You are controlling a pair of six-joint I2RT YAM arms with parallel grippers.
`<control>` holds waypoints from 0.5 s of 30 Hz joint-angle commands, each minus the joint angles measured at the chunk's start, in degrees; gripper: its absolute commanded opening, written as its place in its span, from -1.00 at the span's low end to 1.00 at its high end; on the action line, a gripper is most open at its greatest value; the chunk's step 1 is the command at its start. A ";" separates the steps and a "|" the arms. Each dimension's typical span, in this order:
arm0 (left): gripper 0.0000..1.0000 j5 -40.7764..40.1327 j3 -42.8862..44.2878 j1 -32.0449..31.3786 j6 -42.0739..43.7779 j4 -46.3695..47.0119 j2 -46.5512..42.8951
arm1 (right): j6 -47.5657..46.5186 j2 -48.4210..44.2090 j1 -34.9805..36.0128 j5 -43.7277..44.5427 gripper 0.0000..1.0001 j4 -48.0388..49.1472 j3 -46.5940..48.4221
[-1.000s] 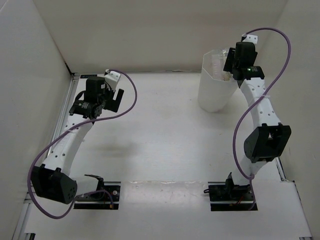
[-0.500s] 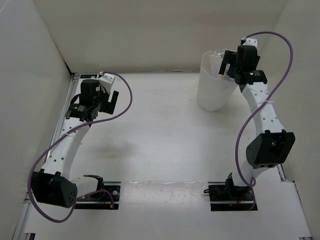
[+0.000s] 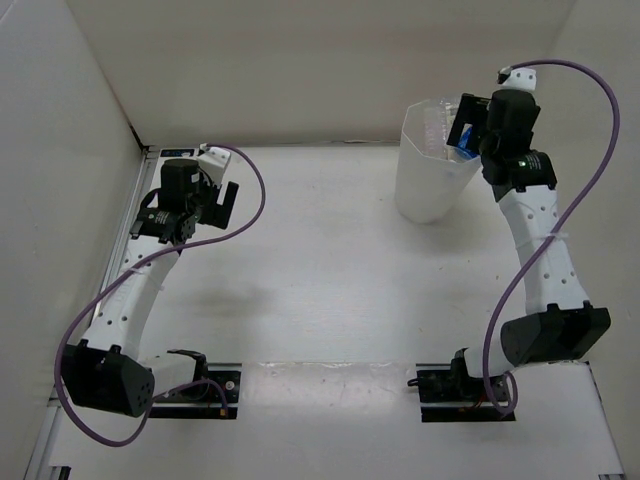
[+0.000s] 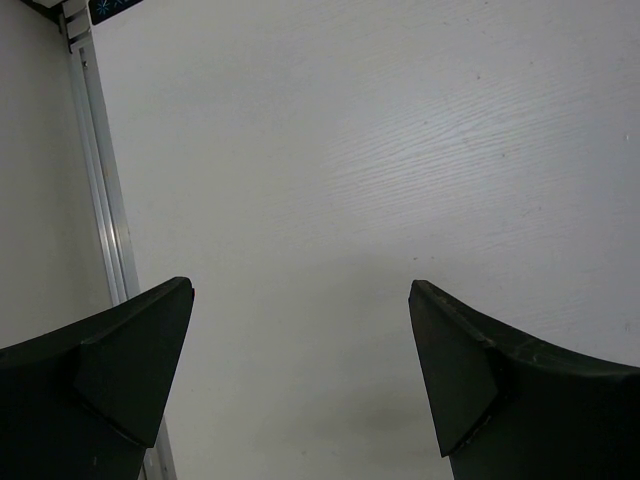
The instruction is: Put the plastic bottles in the bin
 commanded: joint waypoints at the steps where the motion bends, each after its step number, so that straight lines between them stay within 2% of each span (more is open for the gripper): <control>1: 1.00 0.48 1.98 0.22 0.29 0.54 -0.77 | 0.35 -4.71 -0.75 4.36 1.00 0.98 1.51; 7: 1.00 -5.40 -5.57 3.38 -0.94 0.54 -5.85 | 8.61 -10.26 -10.41 6.02 1.00 -8.58 -3.92; 8: 1.00 -6.54 -6.80 3.38 -0.94 0.54 -6.56 | 9.75 -10.97 -11.73 7.08 1.00 -9.65 -7.77; 12: 1.00 -8.31 -12.34 5.75 -1.55 0.54 -10.16 | 18.34 -16.75 -21.30 0.69 1.00 -12.56 -19.73; 13: 1.00 -9.18 -14.09 6.28 -1.55 0.54 -10.87 | 19.59 -17.82 -22.46 -2.55 1.00 -12.56 -22.28; 15: 1.00 -9.97 -15.51 7.07 -2.17 0.54 -12.63 | 21.62 -20.71 -23.09 -3.19 1.00 -12.56 -29.12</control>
